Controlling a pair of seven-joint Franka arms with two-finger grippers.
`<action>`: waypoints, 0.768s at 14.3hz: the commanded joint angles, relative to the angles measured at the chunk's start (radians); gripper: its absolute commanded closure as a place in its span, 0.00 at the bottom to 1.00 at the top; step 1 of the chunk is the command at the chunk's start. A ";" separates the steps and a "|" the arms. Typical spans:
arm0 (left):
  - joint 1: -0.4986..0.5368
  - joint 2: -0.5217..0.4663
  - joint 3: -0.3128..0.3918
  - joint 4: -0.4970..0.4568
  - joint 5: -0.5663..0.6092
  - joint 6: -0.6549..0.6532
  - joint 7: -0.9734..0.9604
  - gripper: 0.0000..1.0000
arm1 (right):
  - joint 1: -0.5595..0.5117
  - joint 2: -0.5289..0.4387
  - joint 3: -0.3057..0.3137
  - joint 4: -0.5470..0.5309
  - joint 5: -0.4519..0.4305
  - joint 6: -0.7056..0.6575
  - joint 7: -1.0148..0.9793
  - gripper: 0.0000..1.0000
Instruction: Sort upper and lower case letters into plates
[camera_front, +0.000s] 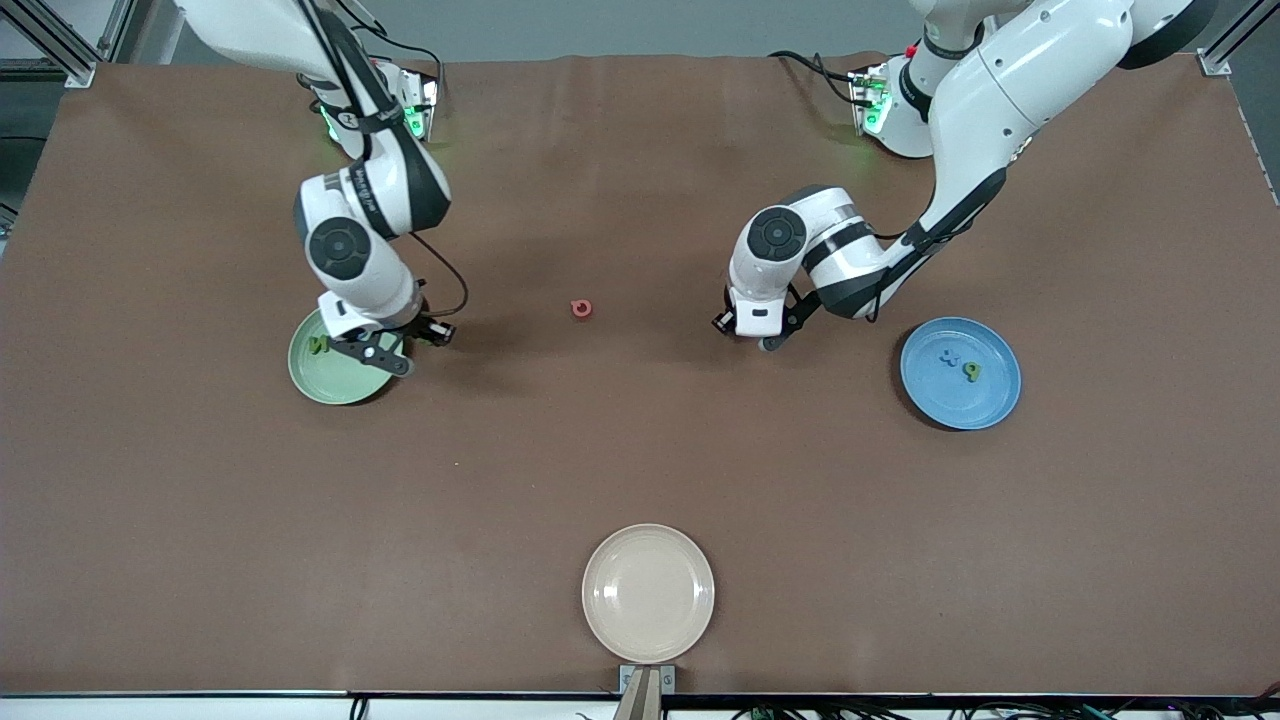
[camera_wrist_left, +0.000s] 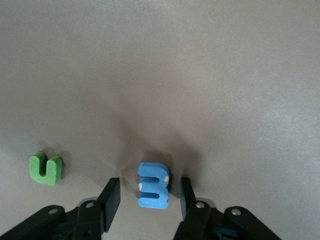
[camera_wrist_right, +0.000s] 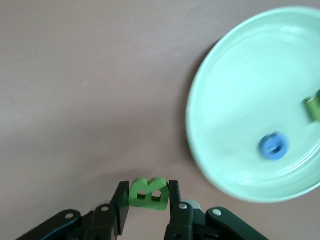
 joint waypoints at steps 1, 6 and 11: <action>-0.039 0.015 0.036 0.010 0.006 0.030 -0.019 0.53 | -0.079 -0.034 0.019 -0.065 -0.021 0.049 -0.100 1.00; -0.067 0.012 0.070 0.012 0.029 0.056 -0.075 0.72 | -0.194 -0.025 0.020 -0.167 -0.021 0.232 -0.288 1.00; -0.050 -0.031 0.066 0.027 0.030 0.055 -0.071 0.85 | -0.196 -0.010 0.020 -0.187 -0.021 0.271 -0.289 0.94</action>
